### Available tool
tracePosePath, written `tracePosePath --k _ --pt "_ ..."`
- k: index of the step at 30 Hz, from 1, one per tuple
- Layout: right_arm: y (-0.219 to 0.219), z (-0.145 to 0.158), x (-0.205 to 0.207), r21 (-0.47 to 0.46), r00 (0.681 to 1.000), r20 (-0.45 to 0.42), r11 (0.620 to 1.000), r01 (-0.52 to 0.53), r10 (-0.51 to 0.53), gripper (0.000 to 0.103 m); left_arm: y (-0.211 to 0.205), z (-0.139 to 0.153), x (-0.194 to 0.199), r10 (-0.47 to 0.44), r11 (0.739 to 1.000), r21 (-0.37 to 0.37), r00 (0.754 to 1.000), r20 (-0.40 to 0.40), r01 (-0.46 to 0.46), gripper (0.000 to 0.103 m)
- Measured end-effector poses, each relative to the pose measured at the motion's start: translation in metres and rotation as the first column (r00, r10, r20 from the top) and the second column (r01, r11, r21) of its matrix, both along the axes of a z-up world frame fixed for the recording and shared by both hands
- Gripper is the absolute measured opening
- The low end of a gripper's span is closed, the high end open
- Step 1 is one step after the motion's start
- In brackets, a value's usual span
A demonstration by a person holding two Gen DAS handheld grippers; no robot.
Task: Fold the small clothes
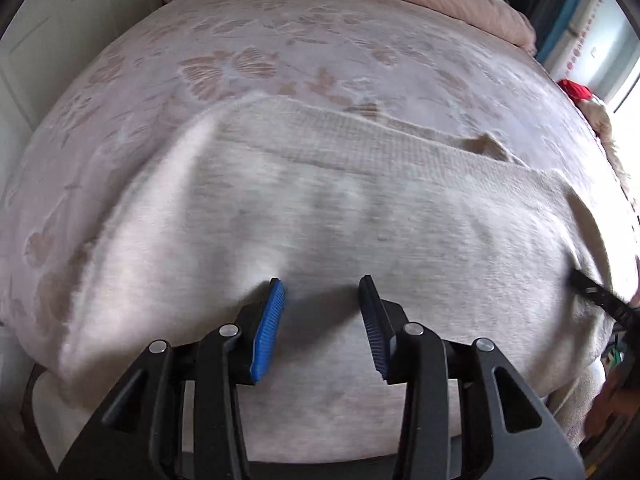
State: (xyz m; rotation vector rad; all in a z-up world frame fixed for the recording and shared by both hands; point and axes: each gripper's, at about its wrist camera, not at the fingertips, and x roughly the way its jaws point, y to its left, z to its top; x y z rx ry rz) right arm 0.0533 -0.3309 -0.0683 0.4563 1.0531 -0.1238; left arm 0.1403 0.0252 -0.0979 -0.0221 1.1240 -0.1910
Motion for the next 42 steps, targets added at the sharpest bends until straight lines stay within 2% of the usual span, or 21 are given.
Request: tracePosePath --k 2,3,5,6,7,10,12,13,15,18,20,22,24,26,28,31,33,35,37,39,42 --pt "-0.041 -0.006 -0.017 -0.003 0.996 -0.021 0.996 0.091 -0.091 0.0 0.008 -0.004 -0.005 0.014 0.999 -0.028 1.0 -0.009 -0.015 0.039" --pt "-0.051 -0.005 -0.023 0.028 0.994 -0.021 0.993 0.112 -0.111 0.0 0.01 -0.005 -0.006 0.017 0.999 -0.04 1.0 -0.008 -0.017 0.039" --pt "-0.054 0.006 -0.034 0.045 0.99 -0.019 0.989 0.138 -0.137 0.0 0.005 -0.003 -0.009 0.005 1.0 -0.006 1.0 0.006 -0.005 0.039" --pt "-0.044 0.015 -0.036 0.021 0.992 -0.01 0.992 0.123 -0.123 0.002 0.0 -0.001 -0.011 0.001 1.0 0.026 1.0 0.009 -0.002 0.038" --pt "-0.032 0.025 -0.037 -0.004 0.995 0.007 0.995 0.095 -0.095 0.009 -0.002 0.001 -0.013 0.003 0.999 0.035 1.0 0.008 -0.003 0.037" --pt "0.003 0.042 -0.043 -0.119 1.0 0.018 0.993 -0.018 0.02 0.01 -0.005 0.009 -0.022 0.002 0.999 0.038 1.0 0.001 -0.002 0.038" --pt "0.008 0.023 -0.04 -0.19 0.997 -0.056 0.98 -0.054 0.044 0.012 -0.003 0.009 -0.027 -0.004 0.999 0.049 1.0 -0.001 0.004 0.038" --pt "0.006 0.008 -0.038 -0.195 0.993 -0.111 0.979 -0.055 0.033 0.011 -0.002 0.007 -0.03 -0.01 0.998 0.06 1.0 -0.003 0.01 0.038" --pt "-0.003 0.009 -0.048 -0.113 0.997 -0.078 0.994 0.0 -0.009 0.013 0.004 0.009 -0.037 -0.014 0.998 0.065 1.0 -0.008 0.015 0.038" --pt "0.005 0.031 -0.052 -0.061 1.0 -0.015 0.998 -0.017 0.016 0.016 0.022 0.022 -0.047 0.024 0.998 0.051 1.0 0.007 -0.025 0.04" --pt "0.024 0.042 -0.046 -0.081 0.996 0.008 0.993 -0.082 0.083 0.016 0.044 0.029 -0.051 0.089 0.995 0.035 0.995 0.049 -0.091 0.049" --pt "0.039 0.04 -0.041 -0.091 0.992 0.013 0.988 -0.123 0.125 0.017 0.064 0.024 -0.049 0.15 0.987 0.055 0.988 0.041 -0.152 0.049" --pt "0.052 0.02 -0.036 -0.076 0.986 -0.036 0.983 -0.168 0.166 0.017 0.085 0.009 -0.046 0.194 0.98 0.05 0.981 -0.024 -0.193 0.049" --pt "0.067 -0.008 -0.029 -0.119 0.977 -0.099 0.973 -0.199 0.188 0.017 0.094 -0.003 -0.046 0.207 0.977 0.054 0.977 -0.043 -0.205 0.05" --pt "0.078 0.004 -0.026 -0.158 0.979 -0.091 0.968 -0.196 0.184 0.021 0.093 -0.011 -0.049 0.189 0.979 0.088 0.982 -0.027 -0.187 0.051" --pt "0.093 0.036 -0.013 -0.059 0.974 -0.002 0.972 -0.228 0.228 0.02 0.087 -0.009 -0.051 0.174 0.977 0.13 0.985 -0.004 -0.172 0.051" --pt "0.113 0.053 0.002 -0.07 0.961 0.038 0.96 -0.271 0.274 0.02 0.087 -0.011 -0.05 0.178 0.975 0.135 0.984 -0.009 -0.175 0.051" --pt "0.134 0.057 0.022 -0.076 0.949 0.06 0.95 -0.303 0.308 0.02 0.089 -0.011 -0.049 0.187 0.975 0.122 0.982 -0.016 -0.183 0.051" --pt "0.154 0.052 0.038 -0.074 0.941 0.047 0.941 -0.331 0.335 0.02 0.092 -0.012 -0.048 0.184 0.977 0.115 0.983 -0.018 -0.181 0.051" --pt "0.172 0.032 0.065 -0.052 0.932 0.004 0.931 -0.362 0.363 0.02 0.092 -0.013 -0.048 0.178 0.978 0.113 0.984 -0.015 -0.175 0.051" --pt "0.192 -0.012 0.092 -0.068 0.917 -0.122 0.918 -0.39 0.38 0.02 0.092 -0.015 -0.048 0.173 0.979 0.113 0.985 -0.007 -0.171 0.052"
